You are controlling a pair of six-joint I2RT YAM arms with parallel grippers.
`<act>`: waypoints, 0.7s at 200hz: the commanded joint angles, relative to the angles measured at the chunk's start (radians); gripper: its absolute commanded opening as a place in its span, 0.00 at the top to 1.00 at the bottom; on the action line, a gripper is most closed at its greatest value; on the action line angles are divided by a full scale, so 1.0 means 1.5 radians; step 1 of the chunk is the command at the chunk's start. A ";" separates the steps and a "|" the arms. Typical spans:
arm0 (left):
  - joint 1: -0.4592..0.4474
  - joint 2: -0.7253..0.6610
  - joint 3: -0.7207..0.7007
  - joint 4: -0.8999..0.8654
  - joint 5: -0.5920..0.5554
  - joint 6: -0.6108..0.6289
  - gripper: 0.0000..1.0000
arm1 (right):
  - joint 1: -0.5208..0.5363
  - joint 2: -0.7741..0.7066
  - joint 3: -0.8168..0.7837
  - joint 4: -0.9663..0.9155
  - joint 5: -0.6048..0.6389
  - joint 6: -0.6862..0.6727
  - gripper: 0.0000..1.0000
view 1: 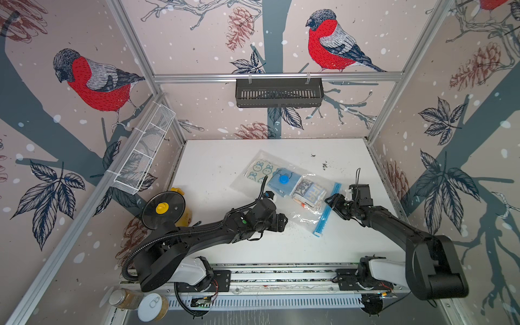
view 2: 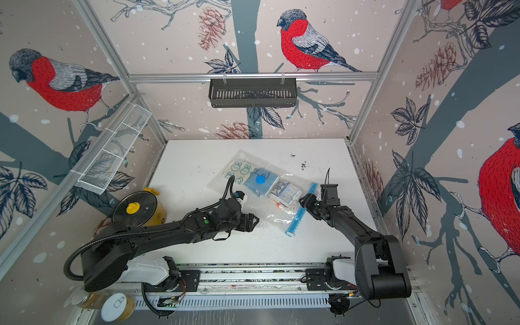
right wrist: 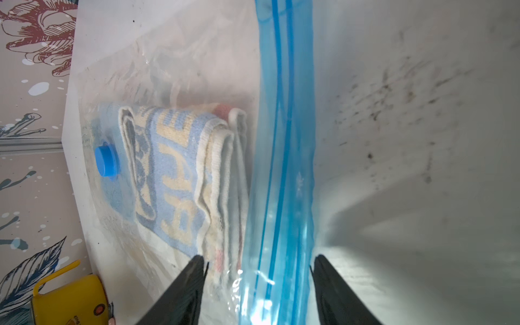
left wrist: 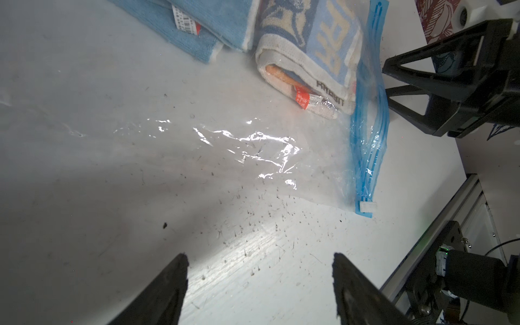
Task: Place the folded towel into the vacuum bag
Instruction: Adjust the vacuum bag at the center of the board.
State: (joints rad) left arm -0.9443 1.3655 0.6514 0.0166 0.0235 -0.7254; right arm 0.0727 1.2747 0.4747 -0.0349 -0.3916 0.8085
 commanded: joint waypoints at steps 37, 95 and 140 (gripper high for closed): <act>0.040 0.010 -0.018 0.067 0.047 -0.032 0.16 | -0.002 0.034 -0.027 0.141 -0.069 0.020 0.49; 0.120 0.046 -0.043 0.130 0.140 -0.083 0.16 | -0.003 0.045 -0.044 0.168 -0.075 0.015 0.75; 0.142 0.081 -0.047 0.157 0.141 -0.101 0.20 | -0.004 0.041 -0.039 0.100 -0.004 -0.001 0.91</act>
State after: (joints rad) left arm -0.7444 1.4681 0.5861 0.1856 0.2138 -0.8421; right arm 0.0666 1.3384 0.4095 0.1772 -0.4850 0.8333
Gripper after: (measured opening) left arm 0.816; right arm 0.106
